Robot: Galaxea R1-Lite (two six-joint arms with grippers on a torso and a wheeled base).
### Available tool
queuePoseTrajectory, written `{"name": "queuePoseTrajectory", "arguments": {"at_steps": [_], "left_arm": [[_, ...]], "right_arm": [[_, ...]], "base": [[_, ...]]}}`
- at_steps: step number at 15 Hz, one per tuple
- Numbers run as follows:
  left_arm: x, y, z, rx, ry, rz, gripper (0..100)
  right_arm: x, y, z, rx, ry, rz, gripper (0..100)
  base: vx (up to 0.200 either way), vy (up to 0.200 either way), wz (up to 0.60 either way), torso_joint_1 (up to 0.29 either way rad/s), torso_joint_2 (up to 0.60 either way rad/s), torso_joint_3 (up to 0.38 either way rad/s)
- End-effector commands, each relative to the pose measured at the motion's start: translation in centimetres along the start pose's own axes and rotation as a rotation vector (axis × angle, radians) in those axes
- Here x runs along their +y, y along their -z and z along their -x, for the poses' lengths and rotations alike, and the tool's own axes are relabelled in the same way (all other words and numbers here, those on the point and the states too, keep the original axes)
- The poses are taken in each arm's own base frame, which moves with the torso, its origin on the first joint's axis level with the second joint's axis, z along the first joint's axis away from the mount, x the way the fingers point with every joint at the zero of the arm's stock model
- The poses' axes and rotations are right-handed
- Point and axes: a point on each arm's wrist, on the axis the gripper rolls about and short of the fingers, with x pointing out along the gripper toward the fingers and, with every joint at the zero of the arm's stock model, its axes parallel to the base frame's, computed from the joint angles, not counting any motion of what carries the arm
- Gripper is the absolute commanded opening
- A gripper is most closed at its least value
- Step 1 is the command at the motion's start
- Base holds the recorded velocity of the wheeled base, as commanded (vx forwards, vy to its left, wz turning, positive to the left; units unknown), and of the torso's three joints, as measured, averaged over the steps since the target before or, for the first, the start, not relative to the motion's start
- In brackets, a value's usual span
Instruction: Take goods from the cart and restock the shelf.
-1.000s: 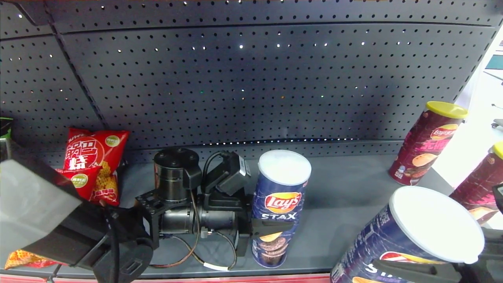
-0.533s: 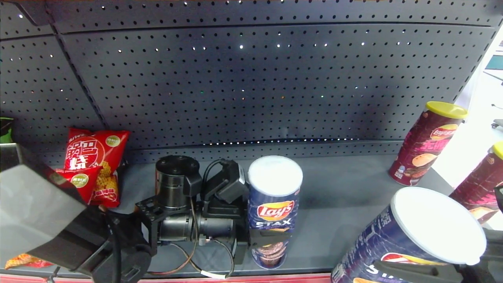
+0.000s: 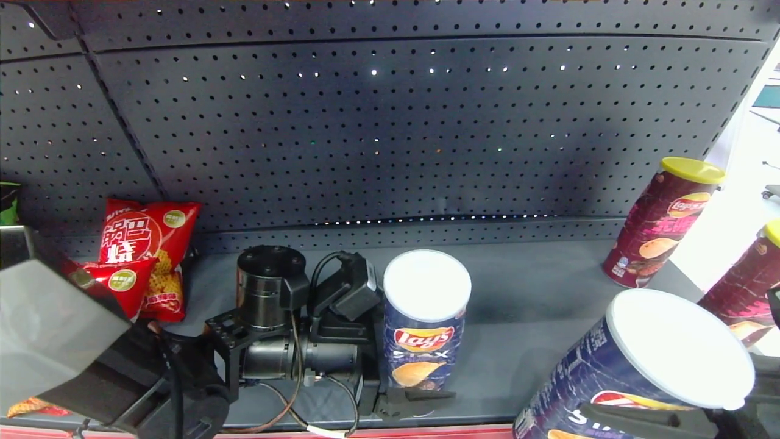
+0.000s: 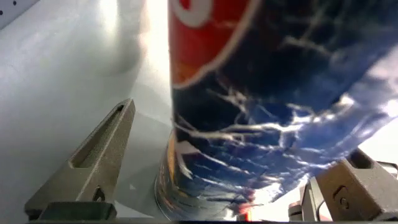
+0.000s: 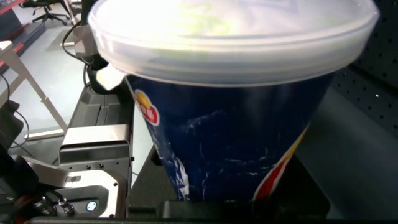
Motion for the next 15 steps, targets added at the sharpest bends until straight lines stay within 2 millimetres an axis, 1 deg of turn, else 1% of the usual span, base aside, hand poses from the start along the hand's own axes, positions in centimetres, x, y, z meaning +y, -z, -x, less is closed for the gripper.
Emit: {"name": "queuePoseTrajectory", "arguments": {"at_steps": [1, 3, 5, 6, 7, 9, 10, 11, 12, 13, 14, 15], "left_arm": [[-0.7, 0.1, 0.8, 0.006, -0.003, 0.007, 100], [-1.7, 0.0, 2.0, 0.009, -0.006, 0.011, 100], [-2.1, -0.4, 3.5, -0.002, -0.031, 0.006, 100], [-2.3, -0.5, 4.5, -0.008, -0.053, 0.006, 100], [-2.9, -0.7, 6.2, -0.019, -0.083, 0.0, 100], [-5.3, -1.4, 9.0, -0.053, -0.112, -0.032, 100], [-6.3, -1.8, 10.5, -0.077, -0.142, -0.054, 100], [-6.9, -2.0, 11.5, -0.097, -0.165, -0.073, 100], [-8.3, -2.5, 13.5, -0.137, -0.208, -0.115, 100], [-10.2, -2.5, 15.3, -0.177, -0.238, -0.158, 100], [-12.4, -2.0, 16.9, -0.211, -0.254, -0.178, 100], [-14.1, -1.4, 18.0, -0.24, -0.276, -0.183, 100]], "right_arm": [[-0.1, 0.0, -0.1, -0.001, -0.001, 0.001, 0], [-0.1, 0.0, -0.1, 0.0, -0.001, 0.0, 0], [-0.1, 0.0, -0.1, -0.001, -0.001, 0.001, 0], [-0.1, -0.1, -0.1, -0.002, -0.001, 0.002, 0], [-0.1, -0.1, -0.1, -0.003, -0.001, 0.004, 0], [-0.1, -0.1, 0.0, -0.003, 0.002, 0.005, 0], [-0.1, 0.0, 0.0, -0.001, 0.002, 0.002, 0], [-0.1, 0.0, 0.0, -0.001, 0.002, 0.002, 0], [-0.1, 0.0, 0.0, 0.0, 0.002, 0.001, 0], [-0.1, 0.0, 0.0, 0.001, 0.003, 0.0, 0], [0.0, 0.1, 0.0, 0.002, 0.003, -0.003, 0], [0.1, 0.1, 0.1, 0.004, 0.004, -0.004, 0]], "base": [[0.0, 0.0, 0.0, 0.0, 0.0, 0.0], [0.0, 0.0, 0.0, 0.0, 0.0, 0.0], [0.0, 0.0, 0.0, 0.0, 0.0, 0.0], [0.0, 0.0, 0.0, 0.0, 0.0, 0.0], [0.0, 0.0, 0.0, 0.0, 0.0, 0.0], [0.0, 0.0, 0.0, 0.0, 0.0, 0.0], [0.0, 0.0, 0.0, 0.0, 0.0, 0.0], [0.0, 0.0, 0.0, 0.0, 0.0, 0.0], [0.0, 0.0, 0.0, 0.0, 0.0, 0.0], [0.0, 0.0, 0.0, 0.0, 0.0, 0.0], [0.0, 0.0, 0.0, 0.0, 0.0, 0.0], [0.0, 0.0, 0.0, 0.0, 0.0, 0.0]]}}
